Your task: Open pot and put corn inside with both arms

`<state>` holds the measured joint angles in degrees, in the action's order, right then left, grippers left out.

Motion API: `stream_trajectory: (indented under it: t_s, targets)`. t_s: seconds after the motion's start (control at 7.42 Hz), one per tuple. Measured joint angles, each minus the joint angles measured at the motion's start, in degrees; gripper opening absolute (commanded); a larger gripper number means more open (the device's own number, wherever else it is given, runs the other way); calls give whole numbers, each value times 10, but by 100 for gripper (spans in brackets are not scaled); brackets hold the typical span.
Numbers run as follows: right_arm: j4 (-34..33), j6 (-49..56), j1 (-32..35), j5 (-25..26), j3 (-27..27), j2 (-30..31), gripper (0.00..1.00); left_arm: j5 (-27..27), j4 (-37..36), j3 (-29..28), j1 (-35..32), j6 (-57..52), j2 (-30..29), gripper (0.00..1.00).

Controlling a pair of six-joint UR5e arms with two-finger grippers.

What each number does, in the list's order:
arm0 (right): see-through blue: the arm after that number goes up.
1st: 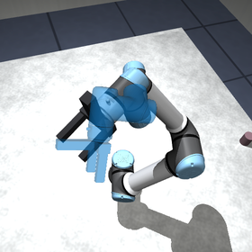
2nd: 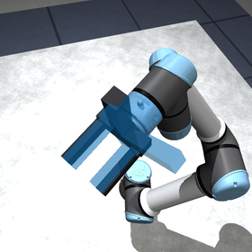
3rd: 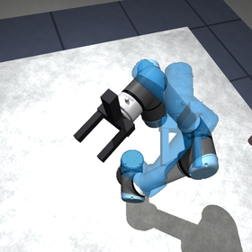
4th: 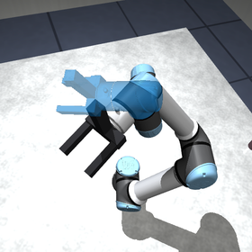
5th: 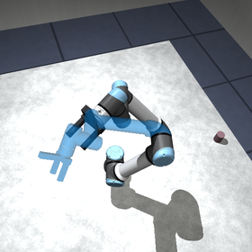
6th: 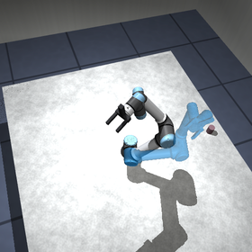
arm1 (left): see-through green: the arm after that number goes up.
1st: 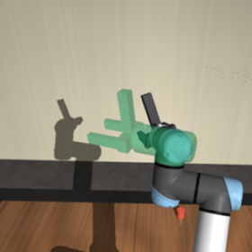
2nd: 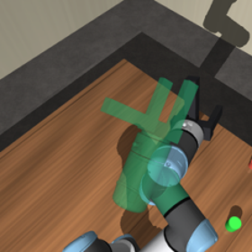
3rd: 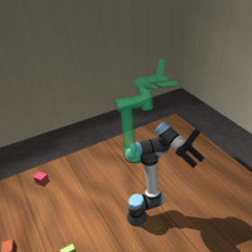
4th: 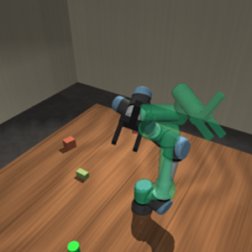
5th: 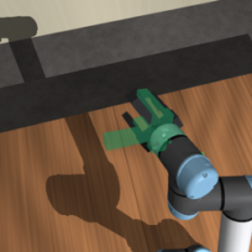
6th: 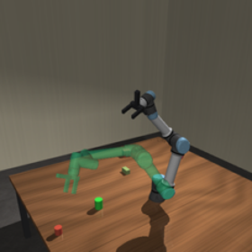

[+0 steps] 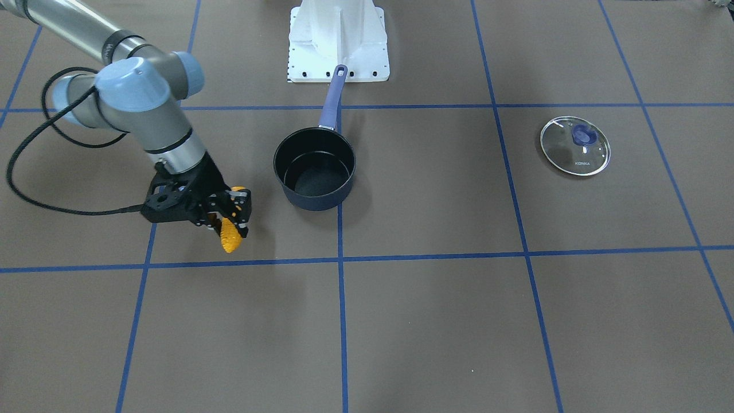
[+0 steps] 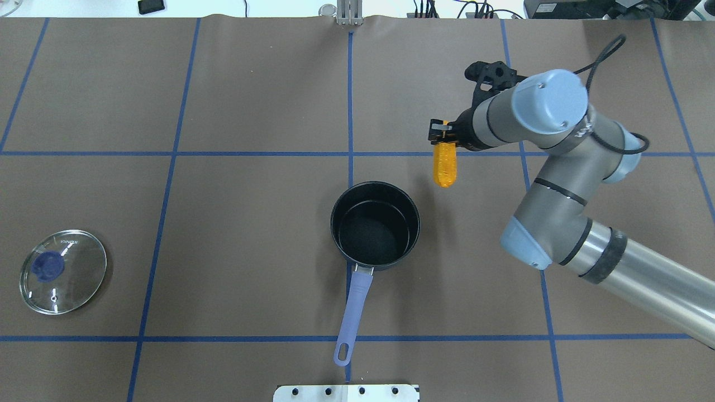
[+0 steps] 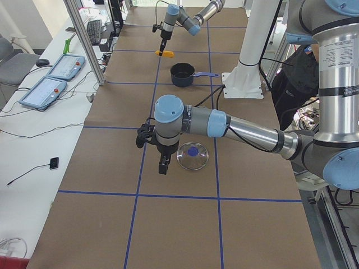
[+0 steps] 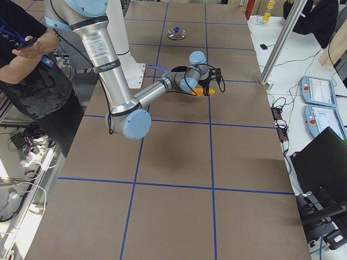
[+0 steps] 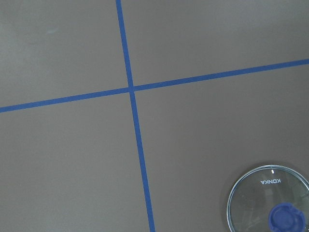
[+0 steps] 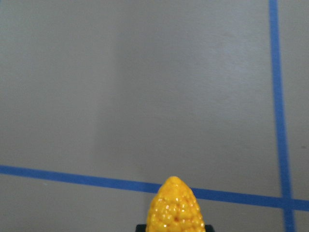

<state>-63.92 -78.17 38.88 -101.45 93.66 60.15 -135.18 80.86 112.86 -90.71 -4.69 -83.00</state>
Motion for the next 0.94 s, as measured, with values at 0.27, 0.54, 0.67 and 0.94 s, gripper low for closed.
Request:
stream_trajectory:
  t_s: [0.27, 0.54, 0.67, 0.94]
  targets:
    - [-68, -103, -49, 50, 23, -60, 18, 0, 0, -1, 0, 0, -1, 98]
    - [-96, -131, -88, 92, 36, -68, 100, 0, 0, -1, 1, 0, -1, 98]
    - [-99, -133, -107, 125, 37, -62, 100, 0, 0, -1, 1, 0, -1, 98]
    - [-101, -129, -123, 151, 39, -58, 100, 0, 0, -1, 1, 0, -1, 98]
